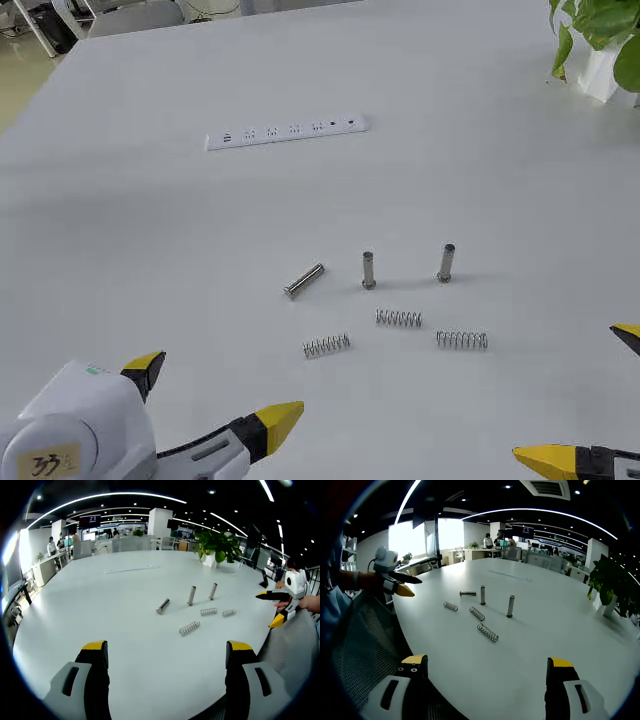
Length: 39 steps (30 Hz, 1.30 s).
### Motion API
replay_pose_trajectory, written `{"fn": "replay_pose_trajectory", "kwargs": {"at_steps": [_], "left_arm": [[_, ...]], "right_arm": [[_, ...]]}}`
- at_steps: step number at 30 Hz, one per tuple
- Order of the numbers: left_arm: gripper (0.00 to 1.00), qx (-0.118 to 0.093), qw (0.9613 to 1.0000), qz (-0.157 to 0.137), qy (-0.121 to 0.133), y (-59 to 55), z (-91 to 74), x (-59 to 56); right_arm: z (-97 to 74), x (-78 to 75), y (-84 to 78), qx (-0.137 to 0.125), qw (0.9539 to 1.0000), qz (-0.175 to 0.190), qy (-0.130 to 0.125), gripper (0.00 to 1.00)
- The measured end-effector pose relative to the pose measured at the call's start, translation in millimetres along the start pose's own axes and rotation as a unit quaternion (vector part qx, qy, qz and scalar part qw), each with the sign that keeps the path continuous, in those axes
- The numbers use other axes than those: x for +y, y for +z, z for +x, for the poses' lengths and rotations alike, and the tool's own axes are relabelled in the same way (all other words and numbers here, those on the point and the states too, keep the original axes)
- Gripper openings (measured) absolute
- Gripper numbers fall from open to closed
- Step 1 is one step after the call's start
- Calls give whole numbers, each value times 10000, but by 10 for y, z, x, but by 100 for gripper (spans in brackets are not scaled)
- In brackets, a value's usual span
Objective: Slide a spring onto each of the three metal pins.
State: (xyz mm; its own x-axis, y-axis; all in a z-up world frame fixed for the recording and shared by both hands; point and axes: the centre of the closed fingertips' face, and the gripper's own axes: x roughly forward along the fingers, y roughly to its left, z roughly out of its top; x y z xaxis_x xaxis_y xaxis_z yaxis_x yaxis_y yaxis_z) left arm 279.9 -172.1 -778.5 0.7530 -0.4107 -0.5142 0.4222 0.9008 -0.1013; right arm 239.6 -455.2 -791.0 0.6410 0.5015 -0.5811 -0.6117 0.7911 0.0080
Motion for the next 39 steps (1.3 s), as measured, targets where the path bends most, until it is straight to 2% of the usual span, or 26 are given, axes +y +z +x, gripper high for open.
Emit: {"fn": "replay_pose_trajectory", "kwargs": {"at_steps": [11,17,24,28,30,35,39], "left_arm": [[98,-24,9998,99,-180,28,31,-76],[98,30,9989,314,-345,24,27,-118],[99,43,9979,382,-512,40,5,-110],[99,61,9970,505,-576,71,17,-73],[99,138,9961,607,-632,63,40,-58],[99,229,9924,897,-808,134,135,-38],[98,218,9902,1023,-925,249,224,-16]], "right_arm": [[-27,-16,54,-79,10000,-4,6,99],[-56,-69,103,-104,9999,-5,-4,99],[-84,-173,204,-222,9997,70,-46,99],[-99,-214,243,-284,9995,147,-69,99],[-99,-232,244,-277,9994,172,-94,99],[-105,-225,245,-283,9994,173,-115,99],[-100,-211,197,-206,9996,152,-134,99]]}}
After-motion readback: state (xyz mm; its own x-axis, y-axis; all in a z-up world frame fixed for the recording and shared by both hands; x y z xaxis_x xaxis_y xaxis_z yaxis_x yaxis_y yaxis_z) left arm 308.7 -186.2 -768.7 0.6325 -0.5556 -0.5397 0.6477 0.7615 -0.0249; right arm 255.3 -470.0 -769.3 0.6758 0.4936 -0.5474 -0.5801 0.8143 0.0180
